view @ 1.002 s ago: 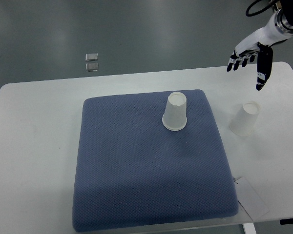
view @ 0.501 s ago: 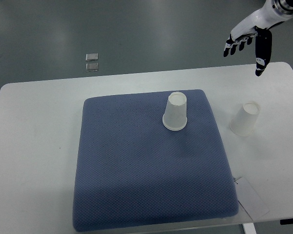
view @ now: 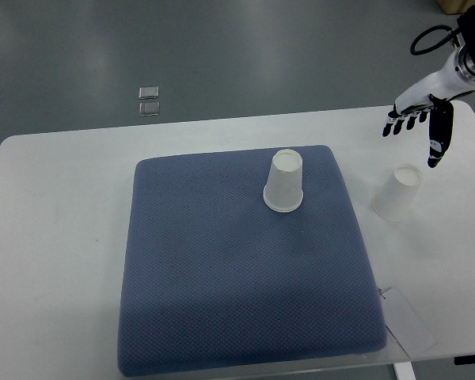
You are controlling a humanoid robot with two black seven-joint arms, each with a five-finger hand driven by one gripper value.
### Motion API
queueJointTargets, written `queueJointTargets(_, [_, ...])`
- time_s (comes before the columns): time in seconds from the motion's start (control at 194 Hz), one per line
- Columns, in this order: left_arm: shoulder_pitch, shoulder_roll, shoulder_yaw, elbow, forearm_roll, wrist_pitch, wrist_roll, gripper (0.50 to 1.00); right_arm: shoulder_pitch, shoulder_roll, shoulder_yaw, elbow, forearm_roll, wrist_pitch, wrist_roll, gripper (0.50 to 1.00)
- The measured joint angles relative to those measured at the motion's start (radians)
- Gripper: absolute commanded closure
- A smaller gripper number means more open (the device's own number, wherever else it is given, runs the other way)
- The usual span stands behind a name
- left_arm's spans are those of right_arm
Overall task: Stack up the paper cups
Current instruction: 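Lower the right hand around the loose white cup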
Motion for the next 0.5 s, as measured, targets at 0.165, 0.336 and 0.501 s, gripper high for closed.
queueJointTargets(0.165, [0.0,0.0,-0.001,0.0,0.0,0.0,0.0,0.5,-0.086,0.0,0.012,-0.019,0.003,-0.121,-0.012,0.572])
queueJointTargets(0.336, [0.0,0.0,-0.001,0.0,0.0,0.0,0.0,0.5,-0.17,0.012,0.015,-0.05,0.007,-0.23,-0.015,0.572])
queueJointTargets(0.501, [0.0,0.0,0.0,0.001,0.0,0.0,0.0,0.5,-0.23,0.014,0.016,-0.067,0.008,-0.277,-0.031,0.572])
